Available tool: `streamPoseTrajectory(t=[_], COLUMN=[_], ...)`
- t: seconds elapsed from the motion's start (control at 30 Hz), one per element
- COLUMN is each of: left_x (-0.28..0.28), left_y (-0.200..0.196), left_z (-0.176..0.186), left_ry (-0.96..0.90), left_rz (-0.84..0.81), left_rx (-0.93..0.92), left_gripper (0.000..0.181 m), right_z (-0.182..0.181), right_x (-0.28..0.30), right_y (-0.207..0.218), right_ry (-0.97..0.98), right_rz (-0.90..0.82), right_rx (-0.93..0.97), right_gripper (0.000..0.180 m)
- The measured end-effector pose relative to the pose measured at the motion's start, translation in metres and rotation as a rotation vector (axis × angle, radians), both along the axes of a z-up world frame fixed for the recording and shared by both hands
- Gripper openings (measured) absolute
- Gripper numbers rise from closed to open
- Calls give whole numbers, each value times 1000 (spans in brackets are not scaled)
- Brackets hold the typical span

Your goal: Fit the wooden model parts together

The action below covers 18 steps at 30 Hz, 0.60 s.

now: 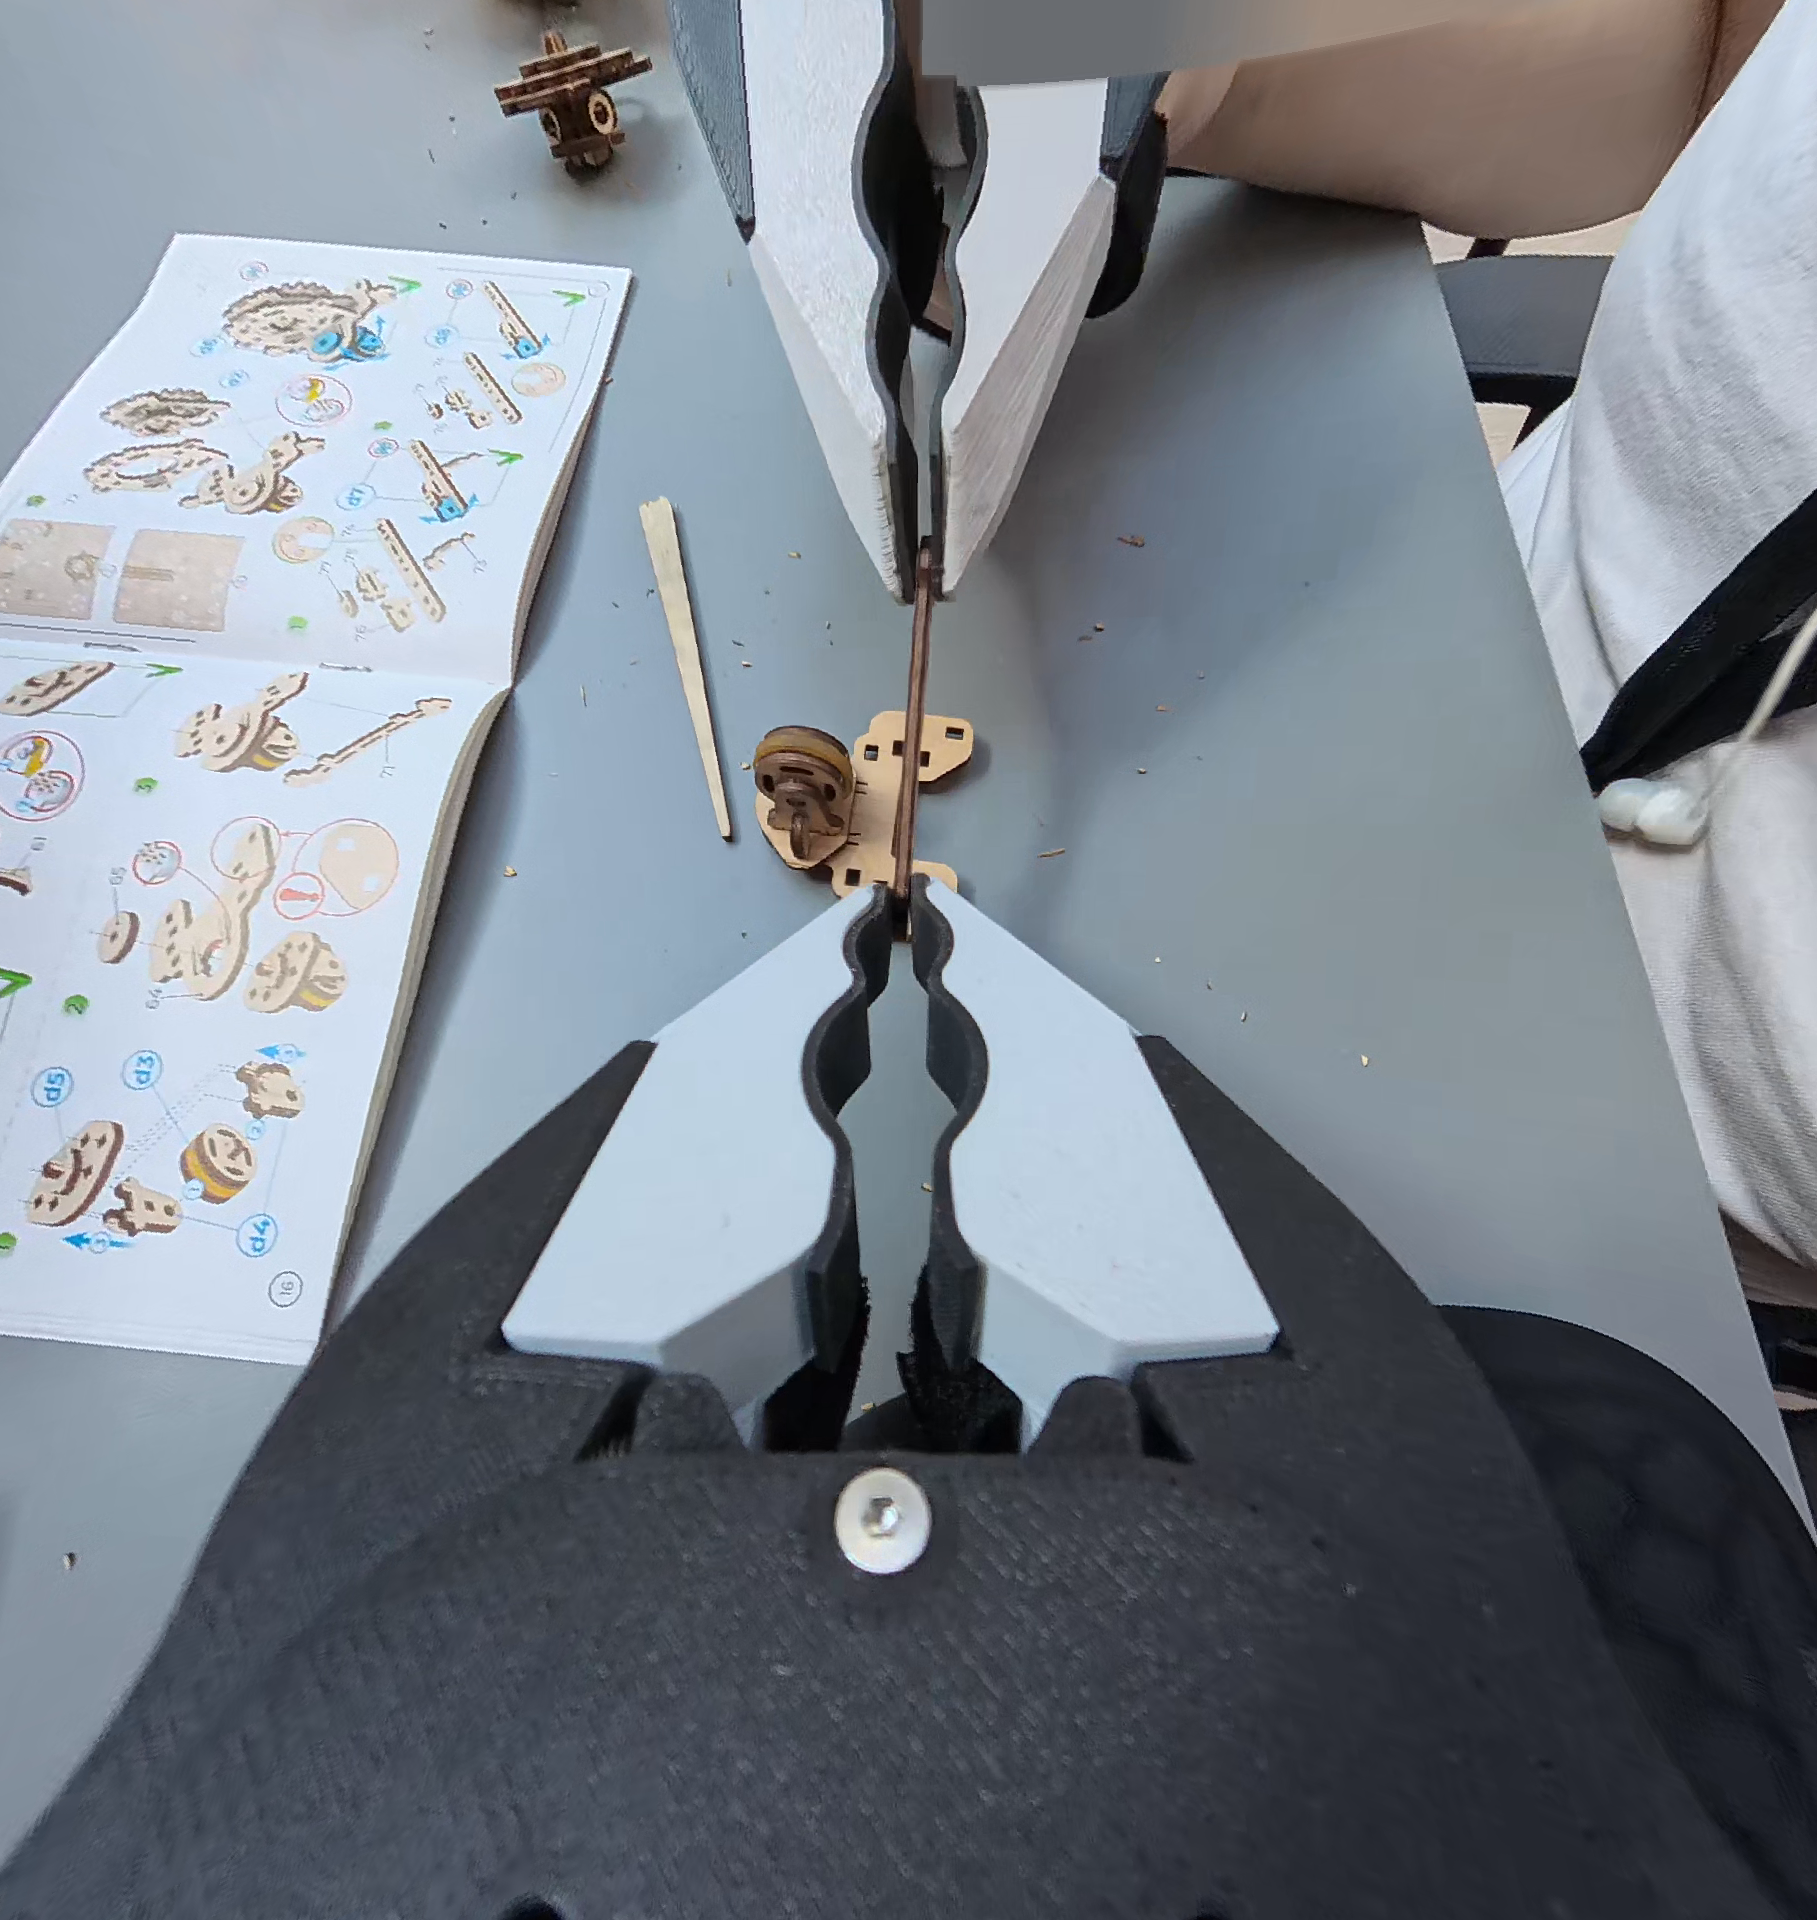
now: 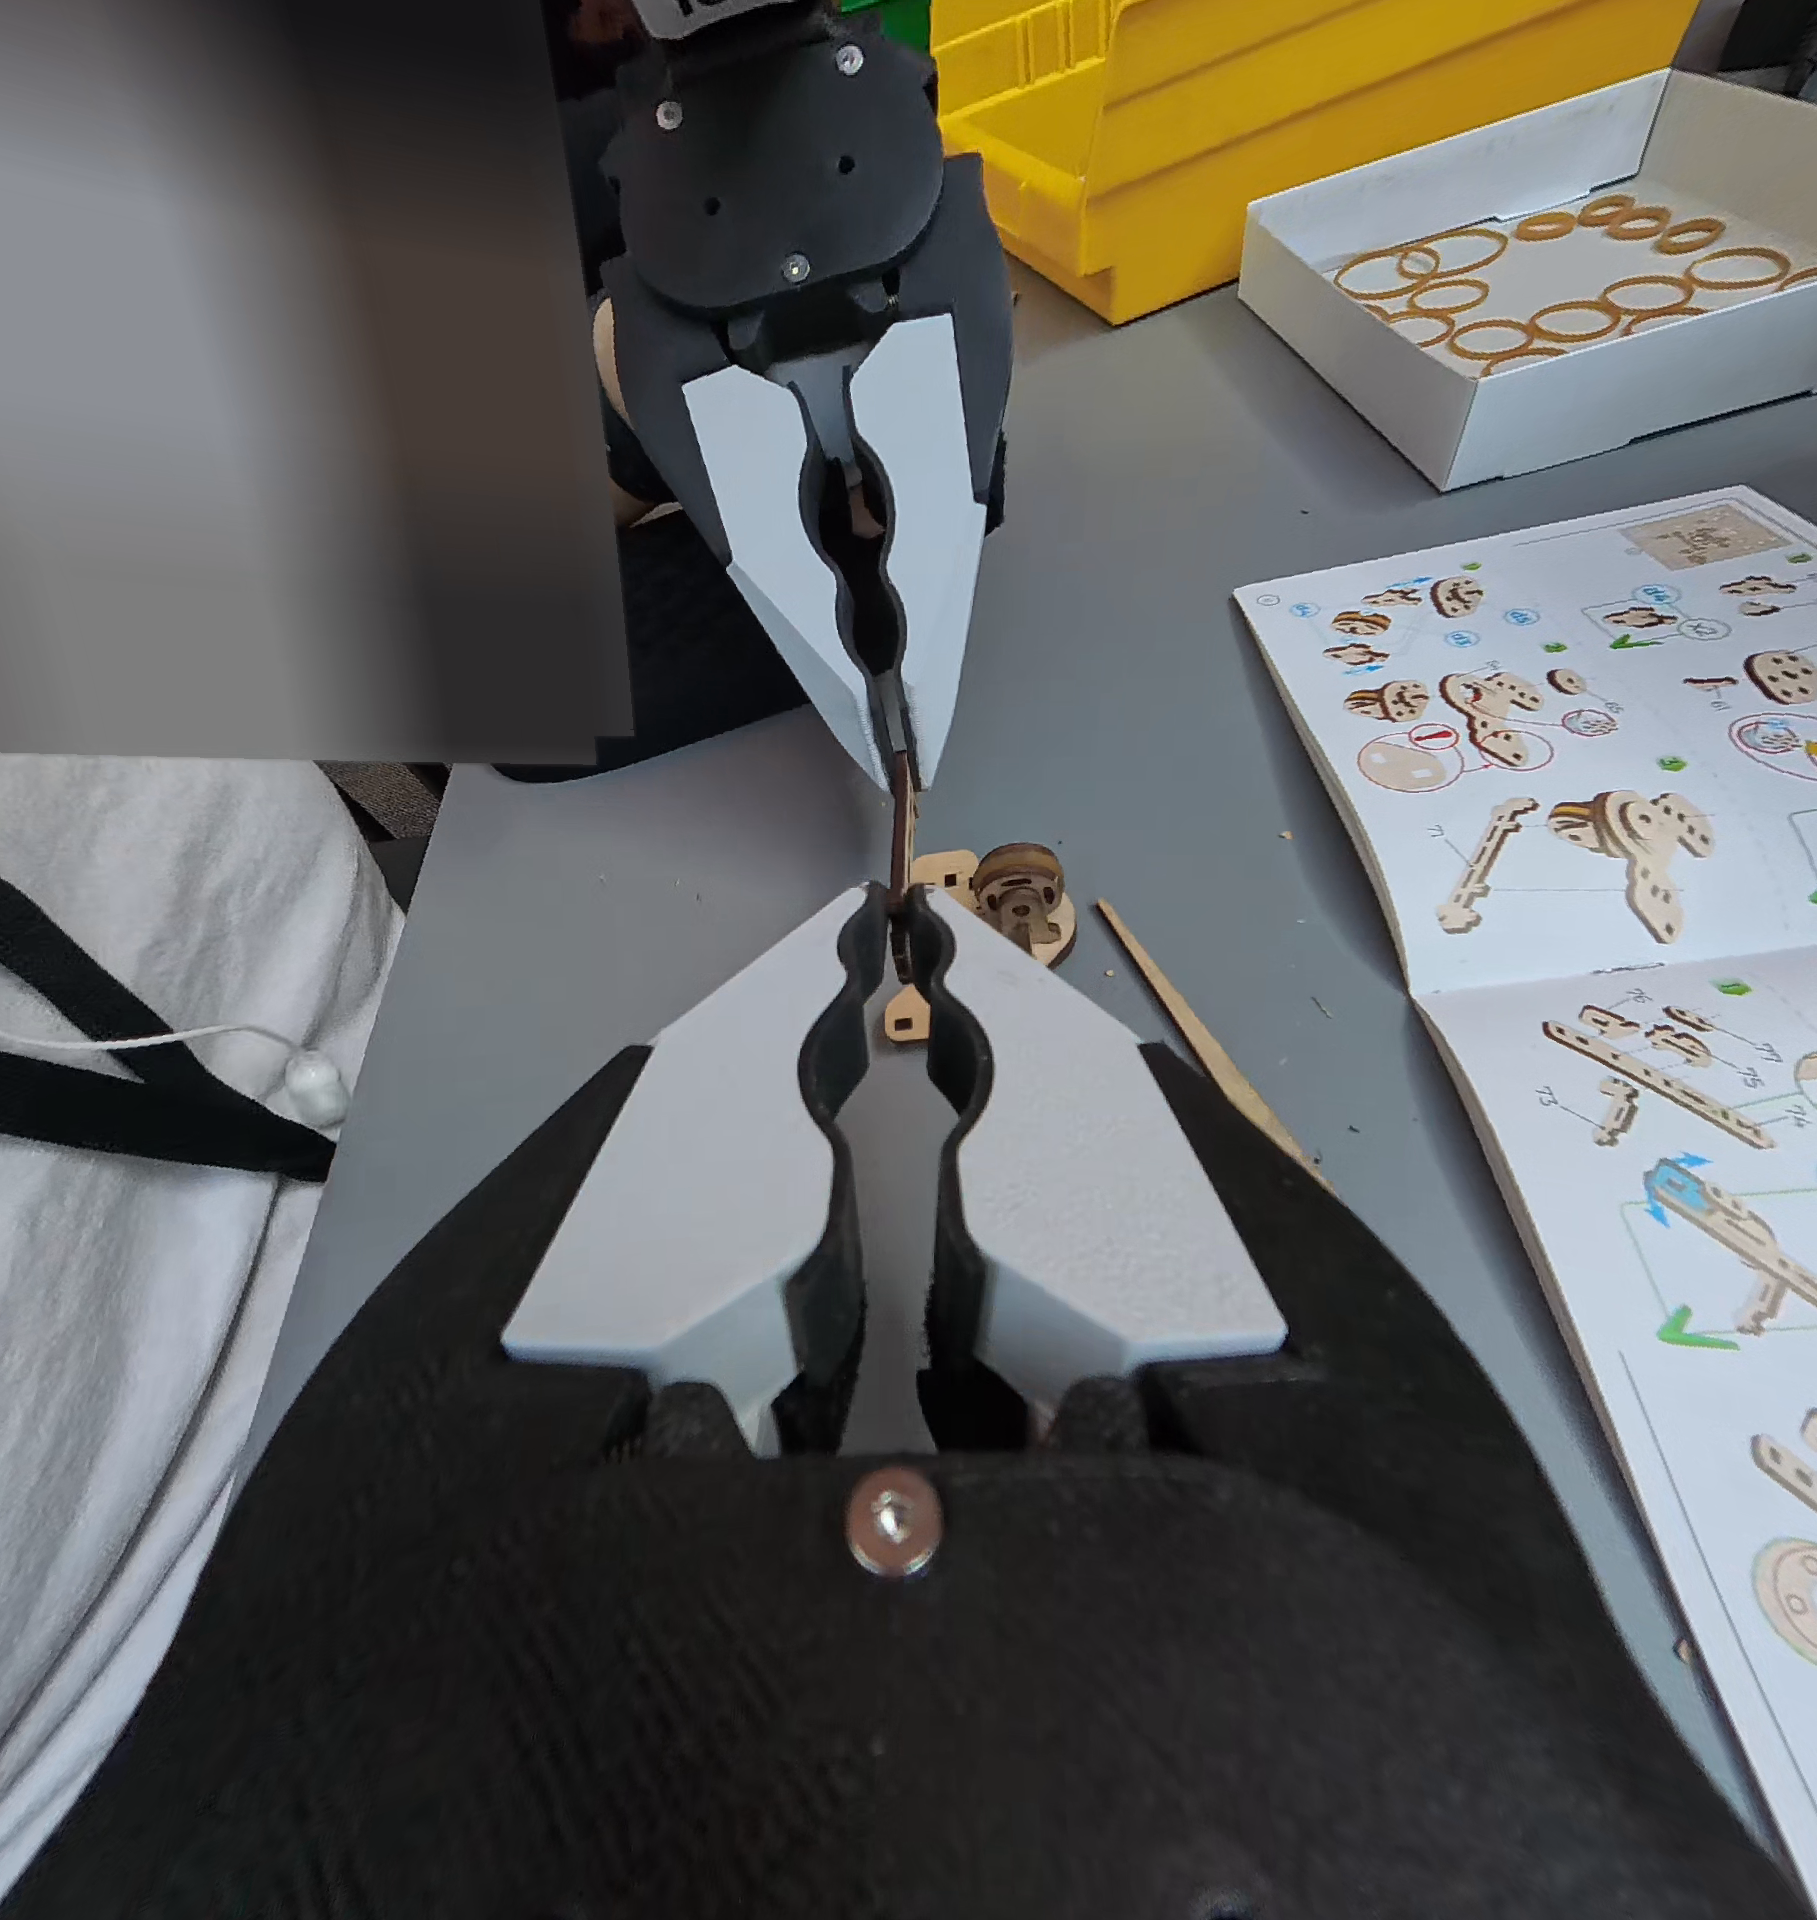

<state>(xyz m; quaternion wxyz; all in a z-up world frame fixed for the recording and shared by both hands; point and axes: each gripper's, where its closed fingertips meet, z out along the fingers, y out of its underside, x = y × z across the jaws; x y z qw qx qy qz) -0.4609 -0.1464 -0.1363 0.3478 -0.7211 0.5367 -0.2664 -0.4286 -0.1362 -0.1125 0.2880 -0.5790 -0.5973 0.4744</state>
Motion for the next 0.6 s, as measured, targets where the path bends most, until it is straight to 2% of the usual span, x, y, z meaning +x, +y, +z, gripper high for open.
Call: streamPoseTrajectory(t=[0.6], left_x=[-1], left_y=[1], left_z=[-7], left_ry=[33], left_rz=[20], left_rx=[-12], left_gripper=[1], right_z=[-16], right_x=[2], right_y=[0], right_ry=[-86], right_rz=[13], right_rx=[55], right_gripper=[3])
